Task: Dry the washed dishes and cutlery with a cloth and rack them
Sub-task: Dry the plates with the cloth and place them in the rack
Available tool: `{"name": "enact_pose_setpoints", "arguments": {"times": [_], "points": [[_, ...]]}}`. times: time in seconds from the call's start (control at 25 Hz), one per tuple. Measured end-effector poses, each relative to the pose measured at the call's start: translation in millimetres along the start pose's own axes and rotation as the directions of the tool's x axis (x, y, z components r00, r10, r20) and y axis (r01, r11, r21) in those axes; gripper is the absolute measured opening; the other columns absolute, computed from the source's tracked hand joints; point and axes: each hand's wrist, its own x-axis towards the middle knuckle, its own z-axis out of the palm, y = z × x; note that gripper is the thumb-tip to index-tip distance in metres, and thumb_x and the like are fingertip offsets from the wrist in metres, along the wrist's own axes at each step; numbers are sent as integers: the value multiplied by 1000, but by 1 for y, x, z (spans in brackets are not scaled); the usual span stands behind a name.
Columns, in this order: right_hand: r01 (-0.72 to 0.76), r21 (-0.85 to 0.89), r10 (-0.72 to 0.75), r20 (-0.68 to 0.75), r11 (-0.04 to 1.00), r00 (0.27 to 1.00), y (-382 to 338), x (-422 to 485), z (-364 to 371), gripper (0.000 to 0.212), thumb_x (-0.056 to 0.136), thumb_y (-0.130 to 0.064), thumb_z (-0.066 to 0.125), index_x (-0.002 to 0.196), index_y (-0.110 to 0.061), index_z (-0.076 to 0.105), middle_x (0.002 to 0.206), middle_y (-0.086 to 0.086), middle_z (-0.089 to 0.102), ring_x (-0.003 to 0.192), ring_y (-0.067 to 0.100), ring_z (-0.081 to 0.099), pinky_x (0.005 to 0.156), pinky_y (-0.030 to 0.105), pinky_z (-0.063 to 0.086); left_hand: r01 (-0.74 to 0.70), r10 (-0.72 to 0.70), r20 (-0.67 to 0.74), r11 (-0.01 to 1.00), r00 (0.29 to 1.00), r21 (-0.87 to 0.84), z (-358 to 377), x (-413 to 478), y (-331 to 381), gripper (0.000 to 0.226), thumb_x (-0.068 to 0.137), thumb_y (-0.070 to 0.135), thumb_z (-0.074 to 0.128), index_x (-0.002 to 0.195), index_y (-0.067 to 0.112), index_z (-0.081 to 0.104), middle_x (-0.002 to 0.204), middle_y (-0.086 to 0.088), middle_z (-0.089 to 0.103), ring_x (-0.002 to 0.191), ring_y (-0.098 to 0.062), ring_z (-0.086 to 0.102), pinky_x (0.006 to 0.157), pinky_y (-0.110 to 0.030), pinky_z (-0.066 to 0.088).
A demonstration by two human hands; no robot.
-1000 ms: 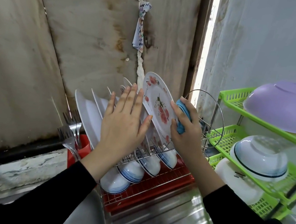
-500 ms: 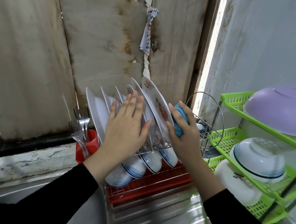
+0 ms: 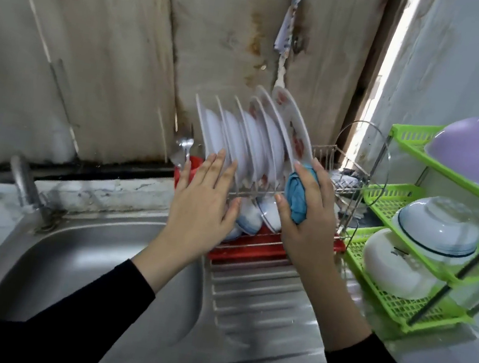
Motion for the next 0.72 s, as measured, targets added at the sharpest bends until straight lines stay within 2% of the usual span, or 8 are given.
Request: {"name": "enact_pose_setpoints", "arguments": {"times": [0.08,0.24,0.4,0.48,0.56,0.68,0.72], "points": [[-34,44,31,69,998,997,-9,-25,8,46,92,-17,64,135,-6,52,146,22,38,134,27,39,112,14,27,27,-27,30,1000,999,4,1,-30,-11,64,90,45,30,143,11,43,152,-13,37,142,-27,34,115,-50,19],[-82,121,56,208,989,976,-33,-77,33,46,91,-26,60,132,-6,53,144,23,40,134,30,40,113,18,30,147,-157,141,986,978,76,-1,-96,-39,68,88,47,28,143,11,43,152,-14,37,141,-29,36,113,-53,21],[-233,192,127,443,953,887,-70,-116,64,47,90,-16,67,135,-12,53,148,15,37,137,17,33,112,31,33,234,-266,184,956,946,178,-8,-156,-73,61,85,42,37,130,6,57,139,-19,52,126,-33,53,101,-59,38],[-236,233,91,504,943,859,-91,-132,87,46,89,-20,65,134,-16,55,148,12,37,137,20,35,110,33,33,300,-345,215,929,914,218,-12,-186,-95,61,84,42,38,128,6,58,137,-19,54,125,-34,55,99,-60,40],[-229,263,48,552,937,832,-114,-147,110,45,89,-20,66,132,-18,56,148,11,38,135,19,37,109,31,33,373,-430,238,894,871,249,-18,-214,-120,62,84,43,37,129,6,58,137,-19,54,125,-33,54,100,-59,40],[-259,311,-10,657,914,754,-158,-163,145,44,91,-21,65,134,-22,55,151,5,34,133,6,34,107,19,30,465,-538,248,833,806,299,-29,-250,-162,63,83,44,36,129,6,59,135,-18,56,123,-32,56,101,-58,39],[-252,325,-37,675,912,737,-173,-168,158,43,92,-24,64,134,-21,55,151,4,33,132,5,34,106,19,30,481,-560,251,819,790,314,-32,-261,-177,64,83,44,36,128,6,59,134,-18,57,122,-33,57,100,-58,40]]}}
